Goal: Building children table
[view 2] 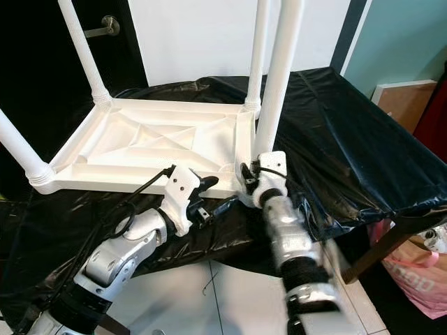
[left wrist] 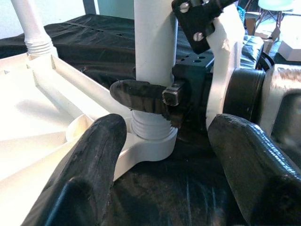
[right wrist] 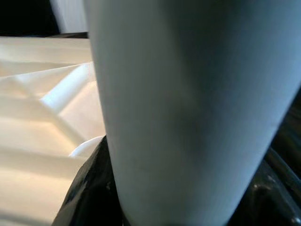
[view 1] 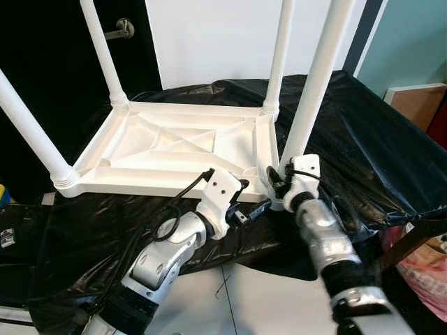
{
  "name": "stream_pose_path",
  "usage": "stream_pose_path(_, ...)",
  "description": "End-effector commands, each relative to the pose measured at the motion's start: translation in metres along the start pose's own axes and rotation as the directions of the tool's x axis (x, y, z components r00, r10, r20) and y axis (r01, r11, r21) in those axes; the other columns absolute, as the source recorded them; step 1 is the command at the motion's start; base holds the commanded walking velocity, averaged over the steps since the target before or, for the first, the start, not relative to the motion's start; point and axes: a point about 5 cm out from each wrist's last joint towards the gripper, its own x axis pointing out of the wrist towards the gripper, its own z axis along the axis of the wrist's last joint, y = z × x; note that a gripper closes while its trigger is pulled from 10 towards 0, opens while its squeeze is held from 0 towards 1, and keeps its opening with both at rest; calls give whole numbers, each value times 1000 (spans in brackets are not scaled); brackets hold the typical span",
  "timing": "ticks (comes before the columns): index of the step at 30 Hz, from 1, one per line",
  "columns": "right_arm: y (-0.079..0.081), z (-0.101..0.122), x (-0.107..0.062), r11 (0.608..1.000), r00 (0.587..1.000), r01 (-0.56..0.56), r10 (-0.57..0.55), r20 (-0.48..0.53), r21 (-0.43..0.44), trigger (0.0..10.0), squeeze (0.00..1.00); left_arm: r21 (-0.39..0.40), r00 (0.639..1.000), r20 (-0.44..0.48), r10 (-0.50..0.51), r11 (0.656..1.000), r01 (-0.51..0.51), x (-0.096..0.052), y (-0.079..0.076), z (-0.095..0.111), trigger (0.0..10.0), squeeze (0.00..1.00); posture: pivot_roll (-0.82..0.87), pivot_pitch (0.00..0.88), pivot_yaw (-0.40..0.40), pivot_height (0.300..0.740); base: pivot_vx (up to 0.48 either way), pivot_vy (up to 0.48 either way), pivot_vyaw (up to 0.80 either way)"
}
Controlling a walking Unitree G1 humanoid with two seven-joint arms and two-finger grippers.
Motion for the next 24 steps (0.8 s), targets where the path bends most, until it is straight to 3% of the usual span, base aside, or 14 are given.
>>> stream_pose_path(1, 4, -18, -7, 997, 994, 70, -66, -83, 45, 10000, 0, -2, 991, -5, -133, 991, 133, -1, -9, 1, 10000, 0, -10, 3, -23, 740, 0, 0, 0)
stream_pose_path(8, 15, -11, -9, 998, 999, 8, -5, -53, 62, 10000, 0, -4, 990, -4, -139, 990, 139, -1, -10, 1, 10000, 0, -14, 10, -13, 740, 0, 0, 0)
stream_pose_path(18, 13, -6, -10, 999, 1000, 5, -3, -29, 50, 10000, 0, -3, 990, -13, -138, 990, 138, -2, -9, 0, 10000, 0, -17, 17, -11, 740, 0, 0, 0)
stream_pose_path(19, 12, -3, -10, 999, 1000, -6, 6, -14, 41, 10000, 294, -3, 990, -13, -137, 991, 137, -2, -9, 0, 10000, 0, -17, 17, -11, 740, 0, 0, 0)
stream_pose_path(21, 9, 1, -10, 998, 999, -45, 45, 17, 33, 10000, 1000, -4, 990, -11, -138, 990, 138, -2, -9, 0, 10000, 0, -19, 17, -9, 740, 0, 0, 0)
stream_pose_path(24, 8, 3, -12, 996, 996, -79, 78, 30, 38, 10000, 1000, -4, 990, -11, -138, 990, 138, -2, -9, 0, 10000, 0, -19, 17, -9, 740, 0, 0, 0)
